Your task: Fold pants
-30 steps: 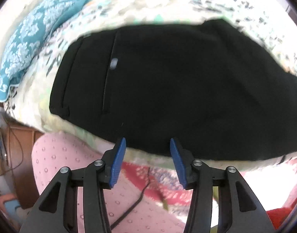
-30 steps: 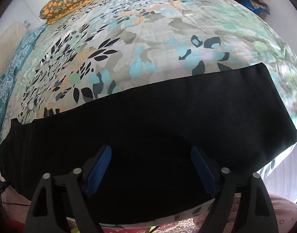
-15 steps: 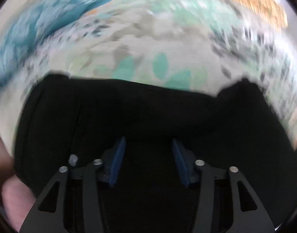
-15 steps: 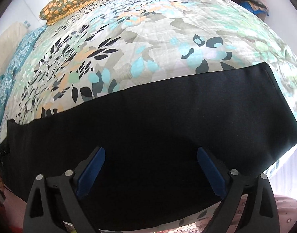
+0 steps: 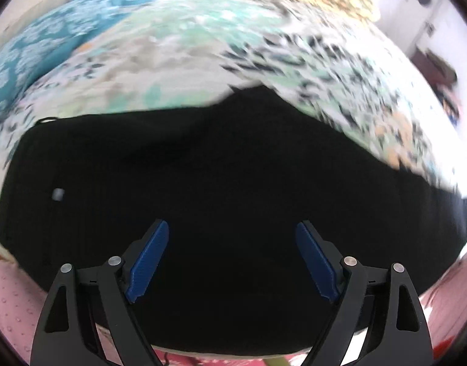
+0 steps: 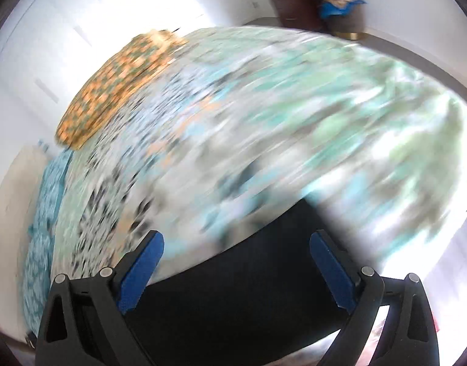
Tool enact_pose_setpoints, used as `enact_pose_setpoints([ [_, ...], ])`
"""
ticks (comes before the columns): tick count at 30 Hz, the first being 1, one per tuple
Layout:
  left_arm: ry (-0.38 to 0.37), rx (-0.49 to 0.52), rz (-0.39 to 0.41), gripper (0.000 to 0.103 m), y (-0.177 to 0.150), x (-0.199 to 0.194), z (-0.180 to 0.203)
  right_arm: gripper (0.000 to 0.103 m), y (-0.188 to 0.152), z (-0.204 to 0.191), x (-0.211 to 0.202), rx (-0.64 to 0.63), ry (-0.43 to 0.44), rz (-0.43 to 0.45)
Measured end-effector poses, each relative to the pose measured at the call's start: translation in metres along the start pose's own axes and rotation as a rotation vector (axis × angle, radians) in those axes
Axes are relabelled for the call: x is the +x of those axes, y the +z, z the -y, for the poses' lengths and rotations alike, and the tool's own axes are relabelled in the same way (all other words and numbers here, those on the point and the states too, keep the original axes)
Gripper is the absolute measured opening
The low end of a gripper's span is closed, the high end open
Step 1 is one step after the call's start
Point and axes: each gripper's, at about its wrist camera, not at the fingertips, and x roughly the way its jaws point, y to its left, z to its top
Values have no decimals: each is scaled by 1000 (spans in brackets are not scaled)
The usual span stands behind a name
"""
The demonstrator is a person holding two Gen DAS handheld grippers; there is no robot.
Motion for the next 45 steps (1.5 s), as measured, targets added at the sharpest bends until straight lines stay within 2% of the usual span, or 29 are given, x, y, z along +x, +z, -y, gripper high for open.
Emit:
enact_pose_setpoints([
  [2,13,23,-17,87,-4,4,9,95,16,28,10,-38,-2,-118],
  [4,15,22,-16,87,-5,5,9,87,17,44,21,-83,3,-217],
  [7,11,-5,-4,87,-3,2,2,78,7,56,38,-144,29,-306],
  [8,15,-14,-3,87,-5,3,1,76,5,57,44,-156,34,-314],
  [10,25,-28,-8,87,-5,4,-3,64,-5,59,51,-180,55,-319],
  [11,35,-37,-13,87,-5,5,-7,61,-6,58,58,-194,61,-345],
  [14,49,-54,-16,87,-6,7,-11,53,-6,53,65,-259,48,-343],
  [18,65,-49,-15,87,-6,7,-9,46,-3,56,72,-253,88,-372],
  [21,82,-28,-18,87,-7,10,-5,35,-4,53,77,-281,62,-399],
  [23,89,-15,-19,87,-7,11,-3,28,-3,53,77,-276,48,-410],
  [24,91,-12,-19,87,-7,12,-2,20,-3,53,75,-258,63,-416],
  [27,82,-18,-16,87,-6,11,-4,15,-3,52,66,-188,104,-408],
  [30,64,-37,-10,87,-6,10,-8,15,-6,41,46,-122,240,-366],
  [35,34,-67,1,87,-5,8,-13,14,-33,-20,14,-92,517,-342],
  [40,-9,-104,17,87,-3,6,-20,14,-94,-121,23,-12,802,-386],
  [43,-23,-119,31,87,-5,3,-27,14,-141,-189,48,27,921,-465],
  [45,-30,-131,39,87,-7,0,-33,14,-177,-242,71,10,955,-530],
])
